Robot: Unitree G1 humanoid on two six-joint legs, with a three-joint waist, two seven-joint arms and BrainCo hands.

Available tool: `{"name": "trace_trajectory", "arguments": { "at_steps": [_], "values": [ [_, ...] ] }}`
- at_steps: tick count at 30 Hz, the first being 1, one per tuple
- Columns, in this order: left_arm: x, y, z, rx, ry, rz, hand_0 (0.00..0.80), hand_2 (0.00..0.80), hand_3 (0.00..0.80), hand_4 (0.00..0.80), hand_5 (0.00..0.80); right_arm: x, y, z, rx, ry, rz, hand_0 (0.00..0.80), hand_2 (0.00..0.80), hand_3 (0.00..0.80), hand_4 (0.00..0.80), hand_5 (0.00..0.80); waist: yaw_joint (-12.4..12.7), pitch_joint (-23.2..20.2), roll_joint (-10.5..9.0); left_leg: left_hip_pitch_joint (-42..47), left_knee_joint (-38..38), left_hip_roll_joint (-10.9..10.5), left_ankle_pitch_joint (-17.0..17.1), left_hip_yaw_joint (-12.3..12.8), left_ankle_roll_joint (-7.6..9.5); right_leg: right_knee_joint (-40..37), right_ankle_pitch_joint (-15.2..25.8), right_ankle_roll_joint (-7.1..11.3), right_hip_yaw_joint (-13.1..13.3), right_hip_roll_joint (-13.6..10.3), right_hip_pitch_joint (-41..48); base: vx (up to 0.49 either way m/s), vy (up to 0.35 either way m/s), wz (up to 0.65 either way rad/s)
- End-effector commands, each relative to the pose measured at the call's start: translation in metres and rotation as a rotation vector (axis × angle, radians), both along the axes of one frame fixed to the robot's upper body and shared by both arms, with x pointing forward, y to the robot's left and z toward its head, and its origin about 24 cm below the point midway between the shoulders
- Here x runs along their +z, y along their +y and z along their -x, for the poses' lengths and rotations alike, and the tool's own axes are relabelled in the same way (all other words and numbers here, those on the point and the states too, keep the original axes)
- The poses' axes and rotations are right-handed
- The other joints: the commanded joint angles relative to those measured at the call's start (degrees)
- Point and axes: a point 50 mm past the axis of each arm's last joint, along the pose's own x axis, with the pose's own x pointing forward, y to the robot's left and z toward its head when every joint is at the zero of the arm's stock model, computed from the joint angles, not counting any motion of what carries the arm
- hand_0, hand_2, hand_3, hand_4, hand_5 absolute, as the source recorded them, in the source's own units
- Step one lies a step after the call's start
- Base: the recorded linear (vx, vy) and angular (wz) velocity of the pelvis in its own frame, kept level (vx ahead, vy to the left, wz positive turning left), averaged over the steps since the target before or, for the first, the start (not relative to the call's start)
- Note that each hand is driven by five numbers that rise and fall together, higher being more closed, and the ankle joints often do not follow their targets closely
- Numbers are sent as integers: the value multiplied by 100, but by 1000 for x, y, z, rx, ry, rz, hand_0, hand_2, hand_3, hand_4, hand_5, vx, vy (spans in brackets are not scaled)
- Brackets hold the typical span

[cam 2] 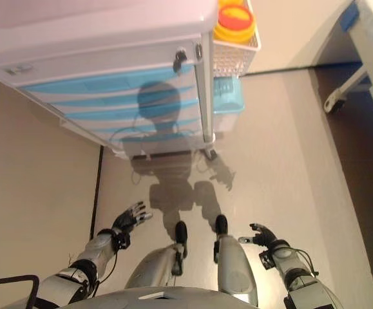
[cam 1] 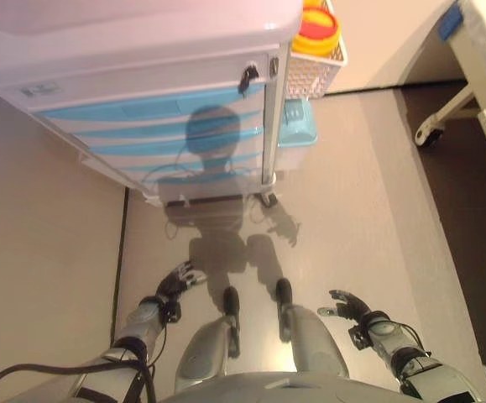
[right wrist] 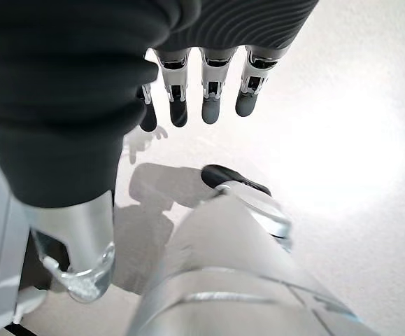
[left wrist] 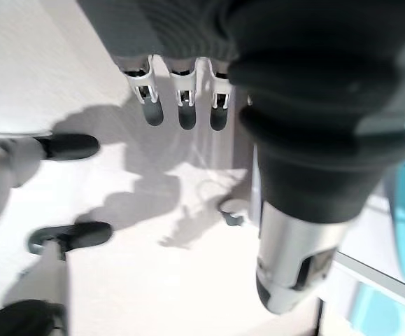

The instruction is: Open the drawer and pick up the medicine

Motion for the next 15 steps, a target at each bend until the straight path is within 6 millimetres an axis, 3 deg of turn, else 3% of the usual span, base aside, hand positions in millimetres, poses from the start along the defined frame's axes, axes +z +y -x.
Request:
{"name": "trace_trajectory", "arguments": {
  "at_steps": [1, 5, 9, 14, 15],
  "values": [
    [24, 8, -17, 92, -168, 100, 0, 0, 0, 0, 0, 4, -5, 2, -13, -45, 9, 0, 0, 0, 0, 0, -110, -45, -114, -623, 937, -239, -541, 171, 332, 13, 58, 254, 101, 48, -169, -81, 72, -2],
    [52, 14, -38, 145, -311, 213, 0, 0, 0, 0, 0, 9, -5, -6, -19, -73, 8, 0, 0, 0, 0, 0, -134, 99, -165, -935, 1196, -228, -620, 215, 343, 143, 66, 231, 153, 106, -463, -26, 64, -5],
    [90, 25, -61, 214, -521, 453, 0, 0, 0, 0, 0, 12, -3, -9, -16, -89, 6, 0, 0, 0, 0, 0, -180, 251, -247, -1221, 1448, -205, -727, 307, 362, 199, 133, 236, 235, 150, -723, -11, 65, -11],
    [134, 44, -81, 269, -768, 658, 0, 0, 0, 0, 0, 11, 6, -10, -9, -105, -17, 0, 0, 0, 0, 0, -271, 359, -440, -1477, 1704, -154, -888, 386, 367, 104, 249, 248, 324, 218, -856, -6, 7, -15],
    [135, 45, -82, 269, -778, 664, 0, 0, 0, 0, 0, 11, 6, -10, -10, -106, -18, 0, 0, 0, 0, 0, -273, 362, -448, -1483, 1712, -151, -895, 391, 366, 101, 253, 248, 328, 222, -859, 17, -13, -16]
  ]
}}
